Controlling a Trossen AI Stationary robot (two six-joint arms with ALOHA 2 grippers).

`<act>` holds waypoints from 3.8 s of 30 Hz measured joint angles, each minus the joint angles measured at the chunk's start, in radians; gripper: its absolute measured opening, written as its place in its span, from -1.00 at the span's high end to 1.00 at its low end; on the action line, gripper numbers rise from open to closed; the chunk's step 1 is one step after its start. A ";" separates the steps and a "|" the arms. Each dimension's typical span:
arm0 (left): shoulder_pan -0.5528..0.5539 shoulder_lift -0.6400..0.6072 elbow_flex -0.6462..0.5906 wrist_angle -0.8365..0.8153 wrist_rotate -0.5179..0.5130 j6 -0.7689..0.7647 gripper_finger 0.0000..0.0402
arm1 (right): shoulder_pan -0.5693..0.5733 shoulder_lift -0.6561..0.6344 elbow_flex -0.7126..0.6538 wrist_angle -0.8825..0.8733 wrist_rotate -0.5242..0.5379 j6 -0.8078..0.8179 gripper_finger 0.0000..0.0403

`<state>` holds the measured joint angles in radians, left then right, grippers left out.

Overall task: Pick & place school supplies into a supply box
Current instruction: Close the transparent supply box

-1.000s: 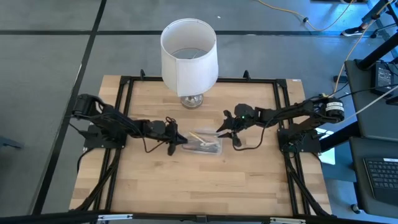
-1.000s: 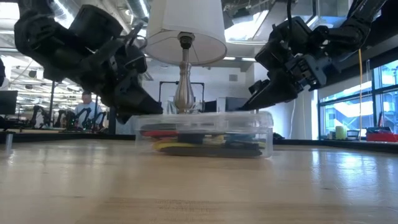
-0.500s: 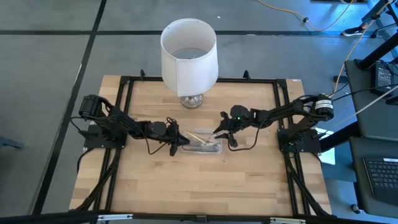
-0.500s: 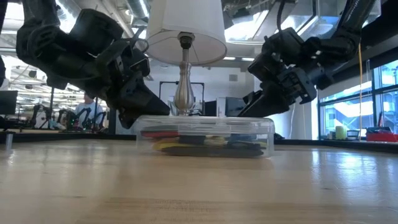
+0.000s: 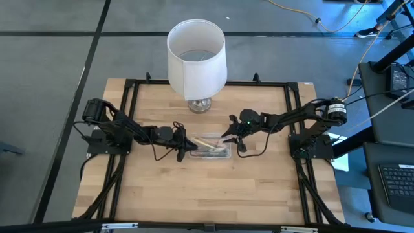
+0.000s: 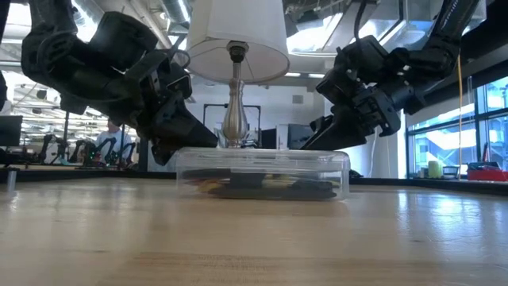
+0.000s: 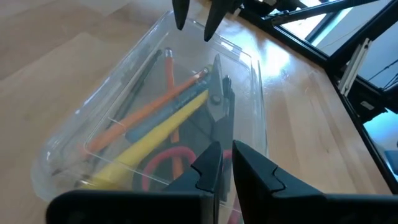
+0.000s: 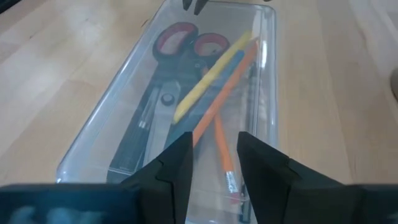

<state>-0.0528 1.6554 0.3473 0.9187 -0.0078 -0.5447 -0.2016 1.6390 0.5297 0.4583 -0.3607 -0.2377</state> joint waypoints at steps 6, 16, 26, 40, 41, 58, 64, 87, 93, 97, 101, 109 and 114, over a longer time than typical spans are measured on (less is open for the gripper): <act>0.000 0.000 0.000 -0.002 0.003 0.013 0.84 | 0.000 0.000 0.000 0.001 0.000 -0.002 0.34; -0.001 0.000 -0.002 -0.004 0.004 0.015 0.84 | 0.007 0.005 -0.006 0.093 -0.043 0.003 0.34; -0.001 0.000 -0.002 -0.004 0.007 0.008 0.86 | 0.016 0.001 0.019 0.113 -0.064 0.026 0.34; 0.009 -0.045 -0.005 0.037 0.076 0.110 0.85 | 0.031 -0.183 0.130 -0.199 -0.040 0.021 0.34; 0.012 -0.051 -0.005 0.036 0.083 0.120 0.85 | 0.035 -0.186 0.131 -0.199 -0.040 0.020 0.34; 0.017 -0.076 -0.004 0.050 0.107 0.246 0.84 | 0.081 -0.192 0.132 -0.234 -0.025 0.020 0.34; 0.017 -0.077 -0.003 0.050 0.107 0.252 0.82 | 0.082 -0.193 0.132 -0.238 -0.024 0.020 0.34; 0.017 -0.078 0.002 0.049 0.071 0.374 0.19 | 0.082 -0.193 0.132 -0.245 -0.023 0.020 0.34; 0.036 -0.078 0.091 -0.043 0.072 0.351 -0.01 | 0.082 -0.193 0.132 -0.246 -0.023 0.020 0.34; 0.051 -0.078 0.209 -0.318 0.100 0.379 -0.05 | 0.082 -0.193 0.132 -0.246 -0.023 0.020 0.34; 0.051 -0.078 0.305 -0.534 0.038 0.393 -0.05 | 0.082 -0.193 0.132 -0.247 -0.023 0.020 0.34; 0.051 -0.078 0.343 -0.648 0.026 0.381 0.00 | 0.082 -0.193 0.133 -0.264 -0.024 0.020 0.34; 0.050 -0.078 0.343 -0.696 0.009 0.365 0.04 | 0.081 -0.193 0.133 -0.268 -0.024 0.023 0.34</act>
<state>-0.0032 1.5776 0.6903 0.2227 0.0016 -0.1797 -0.1203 1.4464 0.6624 0.1902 -0.3843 -0.2150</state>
